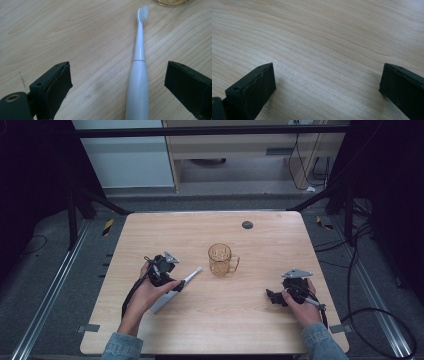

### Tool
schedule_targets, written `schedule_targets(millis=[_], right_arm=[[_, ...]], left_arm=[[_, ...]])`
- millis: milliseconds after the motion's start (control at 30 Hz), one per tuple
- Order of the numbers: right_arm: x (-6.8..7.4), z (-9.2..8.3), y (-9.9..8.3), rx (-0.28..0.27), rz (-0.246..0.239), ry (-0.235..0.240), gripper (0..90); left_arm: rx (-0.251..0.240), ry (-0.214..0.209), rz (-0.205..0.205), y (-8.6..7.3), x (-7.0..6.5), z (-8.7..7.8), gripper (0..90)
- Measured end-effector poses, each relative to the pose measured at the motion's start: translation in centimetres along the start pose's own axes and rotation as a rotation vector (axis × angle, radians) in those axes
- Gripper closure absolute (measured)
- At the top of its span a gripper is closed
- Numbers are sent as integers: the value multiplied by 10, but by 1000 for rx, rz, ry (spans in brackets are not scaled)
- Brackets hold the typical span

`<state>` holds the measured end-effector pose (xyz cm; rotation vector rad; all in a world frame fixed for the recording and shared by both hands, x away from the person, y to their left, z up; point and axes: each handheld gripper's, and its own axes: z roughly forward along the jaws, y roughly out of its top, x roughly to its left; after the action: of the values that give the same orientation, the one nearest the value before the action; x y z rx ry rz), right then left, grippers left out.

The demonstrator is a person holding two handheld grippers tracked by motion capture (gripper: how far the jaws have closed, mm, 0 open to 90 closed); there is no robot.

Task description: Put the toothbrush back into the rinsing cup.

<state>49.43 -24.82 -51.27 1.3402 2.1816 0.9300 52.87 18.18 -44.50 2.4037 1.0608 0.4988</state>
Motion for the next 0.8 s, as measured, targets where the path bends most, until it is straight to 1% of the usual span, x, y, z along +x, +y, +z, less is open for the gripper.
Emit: schedule_targets(millis=[67,133,233,300,367,433,500,633,700,800], right_arm=[[0,0,0,0,0,0,4],[0,0,0,0,0,0,4],[0,0,0,0,0,-1,4],[0,0,0,0,0,-1,4],[0,0,0,0,0,-1,4],[0,0,0,0,0,-1,4],[0,0,0,0,1,-1,4],[0,0,0,0,1,-1,4],[0,0,0,0,0,-1,4],[0,0,0,0,0,-1,4]], left_arm=[[11,0,8,0,-2,1,69],[10,-1,10,0,-4,0,85],[1,4,33,3,-8,-4,85],[-8,4,38,5,-10,-5,76],[5,-11,53,5,-10,-3,64],[14,-9,50,5,-9,-1,68],[37,-7,60,5,-9,1,69],[57,-10,65,7,-7,2,82],[62,-23,60,9,-5,1,94],[84,-46,65,11,-3,2,126]])
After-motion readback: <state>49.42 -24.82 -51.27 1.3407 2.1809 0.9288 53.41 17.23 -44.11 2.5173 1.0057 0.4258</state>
